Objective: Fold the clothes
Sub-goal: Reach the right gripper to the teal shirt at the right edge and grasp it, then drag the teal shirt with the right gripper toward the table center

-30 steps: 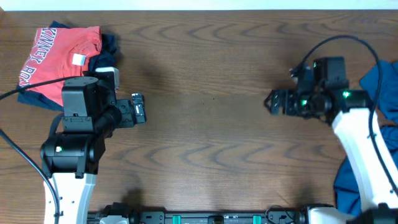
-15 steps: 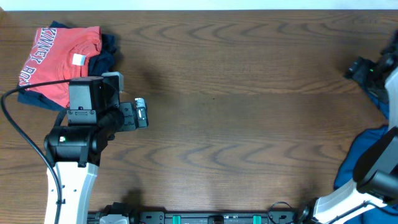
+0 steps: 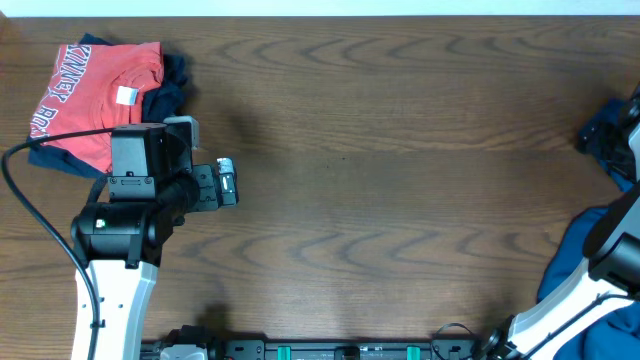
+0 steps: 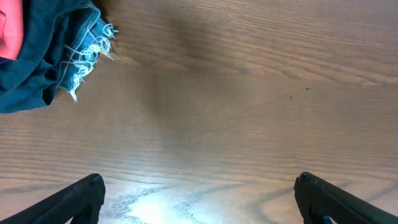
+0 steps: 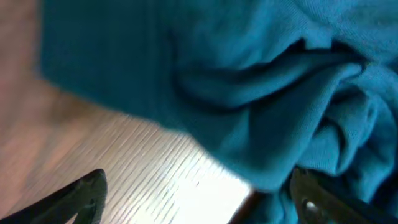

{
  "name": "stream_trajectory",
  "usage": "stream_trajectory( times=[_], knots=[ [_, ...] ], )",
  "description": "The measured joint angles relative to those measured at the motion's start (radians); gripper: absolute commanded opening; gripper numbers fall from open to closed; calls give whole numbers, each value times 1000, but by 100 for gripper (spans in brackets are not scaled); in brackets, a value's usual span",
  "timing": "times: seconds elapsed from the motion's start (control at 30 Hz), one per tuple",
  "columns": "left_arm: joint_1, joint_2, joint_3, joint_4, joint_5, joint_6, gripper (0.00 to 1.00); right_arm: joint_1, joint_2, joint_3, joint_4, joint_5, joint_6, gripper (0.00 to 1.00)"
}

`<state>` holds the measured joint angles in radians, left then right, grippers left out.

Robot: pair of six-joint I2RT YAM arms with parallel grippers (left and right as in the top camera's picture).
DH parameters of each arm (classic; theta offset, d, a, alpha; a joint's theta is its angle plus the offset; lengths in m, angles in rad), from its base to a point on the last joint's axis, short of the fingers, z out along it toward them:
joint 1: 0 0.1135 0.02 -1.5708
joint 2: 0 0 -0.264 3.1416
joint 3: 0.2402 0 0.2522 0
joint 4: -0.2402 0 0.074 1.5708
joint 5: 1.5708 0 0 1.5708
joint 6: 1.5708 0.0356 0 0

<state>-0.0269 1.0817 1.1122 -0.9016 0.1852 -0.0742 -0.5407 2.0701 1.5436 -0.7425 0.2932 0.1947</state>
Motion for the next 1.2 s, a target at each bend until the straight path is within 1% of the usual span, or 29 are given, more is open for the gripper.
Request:
stream_trajectory(
  times=[0.07,0.13,0.17,0.2,0.23,0.3,0.33,0.37,0.53,0.67,0.73,0.8,0.87,0.93,0.97,1.03,1.07,1.1,1.13,1.17,1.2],
  knots=[
    [0,0,0,0,0,0,98,-8,30,0,13,11,-15,88],
    [0,0,0,0,0,0,98,-13,60,0,32,15,-29,82],
    [0,0,0,0,0,0,98,-14,71,0,39,16,-34,76],
    [0,0,0,0,0,0,98,-16,83,0,45,16,-40,68],
    [0,0,0,0,0,0,98,-18,92,0,51,14,-46,56],
    [0,0,0,0,0,0,98,-19,97,0,68,0,-51,19],
    [0,0,0,0,0,0,98,-20,97,0,74,-14,-50,4],
    [0,0,0,0,0,0,98,-20,97,0,82,-35,-52,1],
    [0,0,0,0,1,0,98,-5,97,0,86,-194,-76,1],
    [0,0,0,-1,-9,0,98,79,91,0,74,-326,-84,1],
    [0,0,3,-6,-26,0,98,154,81,0,59,-385,-86,1],
    [0,0,19,-19,-53,0,98,274,61,0,43,-440,-90,1],
    [0,0,58,-35,-88,0,98,372,45,1,37,-471,-91,1],
    [0,-4,111,-42,-137,0,98,517,30,5,24,-505,-90,1],
    [0,-8,134,-44,-158,0,98,565,27,7,23,-520,-89,1],
    [0,-19,175,-47,-200,0,98,718,24,10,26,-559,-82,17],
    [0,-26,191,-50,-219,0,98,779,24,10,30,-571,-78,31],
    [0,-34,206,-52,-237,0,98,859,24,10,37,-591,-80,51],
    [0,-42,217,-53,-250,0,98,937,24,10,45,-600,-82,63],
    [0,-46,224,-54,-259,0,98,1015,24,11,50,-605,-86,71],
    [0,-51,232,-56,-269,0,98,1089,24,13,52,-602,-86,74]
  ],
)
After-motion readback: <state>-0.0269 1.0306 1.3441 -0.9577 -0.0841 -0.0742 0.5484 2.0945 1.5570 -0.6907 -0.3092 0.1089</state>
